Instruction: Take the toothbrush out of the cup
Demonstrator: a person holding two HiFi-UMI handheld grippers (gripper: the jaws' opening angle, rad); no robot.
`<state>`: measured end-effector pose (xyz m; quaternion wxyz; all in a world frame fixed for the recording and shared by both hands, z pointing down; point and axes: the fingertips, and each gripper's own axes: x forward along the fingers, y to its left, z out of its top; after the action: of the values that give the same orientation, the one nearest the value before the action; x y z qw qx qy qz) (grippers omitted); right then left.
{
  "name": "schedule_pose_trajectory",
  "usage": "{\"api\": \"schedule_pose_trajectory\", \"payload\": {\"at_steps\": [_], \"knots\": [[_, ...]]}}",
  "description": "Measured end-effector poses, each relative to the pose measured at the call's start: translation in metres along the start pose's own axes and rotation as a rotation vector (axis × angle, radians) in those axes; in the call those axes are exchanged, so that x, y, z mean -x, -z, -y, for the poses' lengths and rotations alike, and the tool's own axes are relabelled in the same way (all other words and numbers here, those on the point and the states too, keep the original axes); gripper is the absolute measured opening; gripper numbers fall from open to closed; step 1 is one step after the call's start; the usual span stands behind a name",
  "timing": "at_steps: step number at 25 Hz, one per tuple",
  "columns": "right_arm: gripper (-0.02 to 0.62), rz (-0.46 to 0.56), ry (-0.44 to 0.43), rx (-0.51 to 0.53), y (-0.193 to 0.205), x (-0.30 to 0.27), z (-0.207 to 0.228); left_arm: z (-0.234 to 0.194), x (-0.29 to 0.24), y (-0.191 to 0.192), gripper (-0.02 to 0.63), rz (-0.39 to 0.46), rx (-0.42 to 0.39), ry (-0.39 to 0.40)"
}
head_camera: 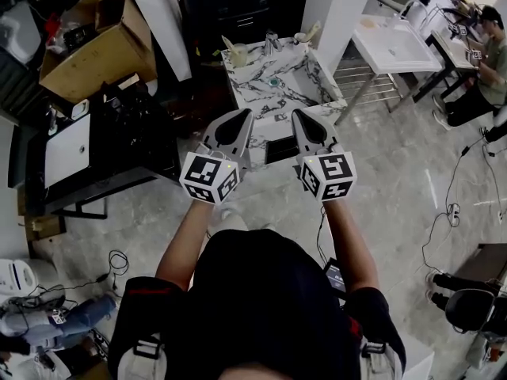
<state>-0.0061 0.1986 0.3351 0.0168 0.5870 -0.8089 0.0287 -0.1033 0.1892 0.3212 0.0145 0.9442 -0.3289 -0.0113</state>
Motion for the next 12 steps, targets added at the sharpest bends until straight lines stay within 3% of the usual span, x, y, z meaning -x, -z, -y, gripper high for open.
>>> {"api": "schedule_pose_trajectory", "payload": {"at_steps": [12], "knots": [[0.034,-0.015,-0.035,0.008,0.006,-0.019,0.002,-0.017,-0.008,0.004,0.011,0.002,0.029,-0.028]]}}
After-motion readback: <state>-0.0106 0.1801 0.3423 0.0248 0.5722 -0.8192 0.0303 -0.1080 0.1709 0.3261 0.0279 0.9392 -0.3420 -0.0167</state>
